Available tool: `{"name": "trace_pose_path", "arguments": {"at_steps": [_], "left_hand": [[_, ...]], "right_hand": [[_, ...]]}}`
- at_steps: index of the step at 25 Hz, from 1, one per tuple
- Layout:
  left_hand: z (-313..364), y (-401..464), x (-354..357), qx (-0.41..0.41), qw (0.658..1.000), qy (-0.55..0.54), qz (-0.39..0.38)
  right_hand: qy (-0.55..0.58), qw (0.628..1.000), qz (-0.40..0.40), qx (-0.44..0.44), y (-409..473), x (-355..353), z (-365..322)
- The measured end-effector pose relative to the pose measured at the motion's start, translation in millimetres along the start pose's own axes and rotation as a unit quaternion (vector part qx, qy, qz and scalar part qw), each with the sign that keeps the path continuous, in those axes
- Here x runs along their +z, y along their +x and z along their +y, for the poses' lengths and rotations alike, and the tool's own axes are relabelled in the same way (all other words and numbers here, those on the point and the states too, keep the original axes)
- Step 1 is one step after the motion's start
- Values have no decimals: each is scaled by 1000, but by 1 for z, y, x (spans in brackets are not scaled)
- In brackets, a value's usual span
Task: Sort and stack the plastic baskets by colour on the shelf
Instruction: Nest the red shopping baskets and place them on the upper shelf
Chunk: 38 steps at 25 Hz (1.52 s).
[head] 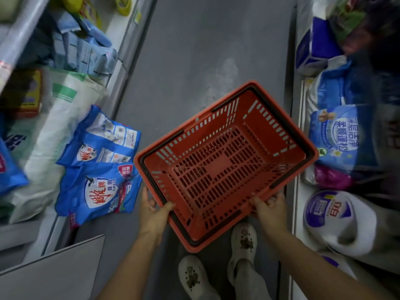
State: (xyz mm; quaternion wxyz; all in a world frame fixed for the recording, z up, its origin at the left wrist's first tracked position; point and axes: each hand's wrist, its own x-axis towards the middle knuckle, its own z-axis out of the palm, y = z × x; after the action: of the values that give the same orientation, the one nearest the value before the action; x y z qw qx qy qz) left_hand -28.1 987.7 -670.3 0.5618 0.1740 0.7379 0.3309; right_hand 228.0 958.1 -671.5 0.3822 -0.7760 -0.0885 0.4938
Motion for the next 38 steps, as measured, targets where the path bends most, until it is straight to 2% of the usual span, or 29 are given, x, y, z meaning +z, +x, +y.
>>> {"name": "trace_pose_path", "arguments": {"at_steps": [11, 15, 16, 18, 21, 25, 29, 33, 37, 38], "left_hand": [[-26, -3, -7, 0, 999, 45, -24], [-39, 14, -3, -11, 998, 48, -40], [-41, 23, -3, -10, 997, 53, -45], [-47, 39, -4, 4, 992, 107, -67], [-61, 56, -1, 34, 966, 250, -50], [-91, 65, 14, 36, 973, 228, 11], [-125, 75, 20, -6, 977, 212, 36], [-151, 89, 32, -40, 983, 174, 43], [-174, 94, 47, -41, 984, 146, 92], [-181, 94, 51, -40, 983, 145, 104]], "right_hand": [[12, 998, 55, 21, 0, -10, 54], [28, 998, 17, 57, 14, -11, 61], [16, 998, 4, 62, 20, -7, 62], [-82, 996, -1, 39, 33, -2, 65], [-234, 970, 7, -67, 57, -4, 69], [-343, 925, -24, -163, 84, -10, 44], [-385, 903, -5, -189, 125, -23, 43], [-431, 885, 16, -176, 164, -29, 40], [-528, 820, 57, -213, 198, -29, 39], [-535, 813, 61, -220, 207, -30, 37]]}}
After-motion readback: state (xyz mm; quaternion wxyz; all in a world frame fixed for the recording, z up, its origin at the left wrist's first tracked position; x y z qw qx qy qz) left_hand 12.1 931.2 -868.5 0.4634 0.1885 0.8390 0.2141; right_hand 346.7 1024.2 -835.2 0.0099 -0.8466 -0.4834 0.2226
